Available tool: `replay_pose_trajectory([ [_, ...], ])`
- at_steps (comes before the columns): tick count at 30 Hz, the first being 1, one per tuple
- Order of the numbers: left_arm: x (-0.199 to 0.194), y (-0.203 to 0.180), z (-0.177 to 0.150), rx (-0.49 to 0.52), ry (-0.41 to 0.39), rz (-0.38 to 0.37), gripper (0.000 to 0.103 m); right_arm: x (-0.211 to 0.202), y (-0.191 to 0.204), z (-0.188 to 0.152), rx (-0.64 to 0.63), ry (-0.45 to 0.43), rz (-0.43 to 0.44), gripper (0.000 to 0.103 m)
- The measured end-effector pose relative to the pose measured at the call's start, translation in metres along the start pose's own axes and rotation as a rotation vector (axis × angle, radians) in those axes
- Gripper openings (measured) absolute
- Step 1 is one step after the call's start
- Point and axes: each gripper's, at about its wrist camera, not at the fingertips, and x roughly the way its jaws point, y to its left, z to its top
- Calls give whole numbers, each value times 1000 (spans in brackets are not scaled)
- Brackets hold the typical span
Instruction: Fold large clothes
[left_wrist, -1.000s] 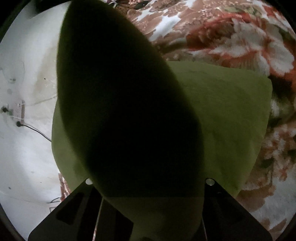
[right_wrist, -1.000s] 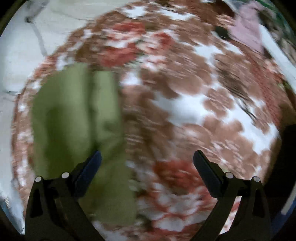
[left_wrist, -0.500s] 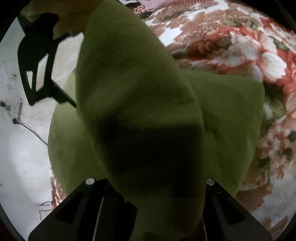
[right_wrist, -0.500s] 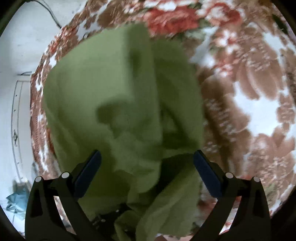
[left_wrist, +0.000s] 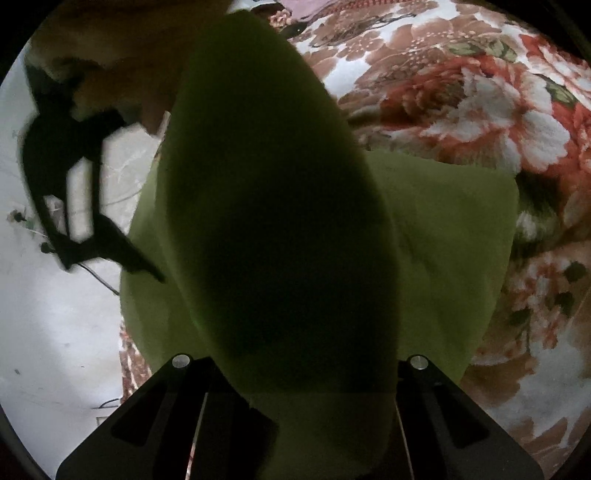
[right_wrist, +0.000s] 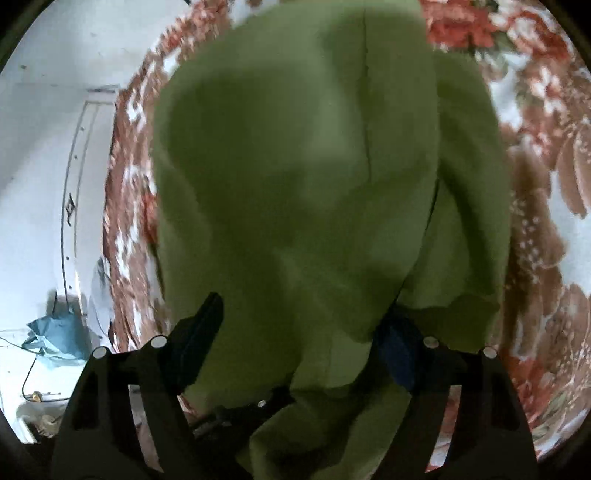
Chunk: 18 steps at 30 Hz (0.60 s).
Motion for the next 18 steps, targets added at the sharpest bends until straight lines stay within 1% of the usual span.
replay_pose_trajectory([
  [1, -1, 0, 1, -3, 5, 2, 9, 6, -2, 0, 9, 29, -19, 14],
  [3, -4, -4, 3, -7, 16, 7, 9, 5, 3, -2, -17, 29, -5, 6],
  [4, -4, -5, 5, -8, 17, 16, 9, 1, 9, -3, -57, 30, 0, 4],
  [6, -4, -8, 12, -4, 10, 31, 15, -7, 15, -5, -84, 33, -8, 4],
  [7, -8, -10, 13, 2, 9, 26, 28, -14, 14, -5, -87, 32, -8, 3],
  [8, -16, -11, 16, 1, 6, 17, 44, -23, 14, -5, -95, 26, -7, 3],
  [9, -24, -15, 12, -4, -3, 8, 52, -33, 17, -6, -105, 19, 7, 3],
  [10, -37, -17, 11, -4, -26, -6, 68, -40, 20, -5, -115, 13, 15, 3],
  [11, -47, -18, 7, -1, -40, -10, 76, -50, 26, -7, -138, 7, 22, 3],
  [13, -74, -21, 1, -5, -81, -26, 78, -64, 36, -9, -170, 0, 26, 3],
  [14, -81, -16, -2, -19, -88, -36, 79, -72, 42, -11, -188, -1, 26, 3],
  [16, -110, -5, -18, -100, -85, -98, 80, -81, 47, -15, -206, -5, 13, 3],
  [17, -117, 4, -24, -147, -75, -132, 81, -87, 48, -17, -216, -3, -4, 3],
  [18, -128, 20, -34, -225, -62, -158, 81, -90, 47, -18, -222, -4, -14, 3],
])
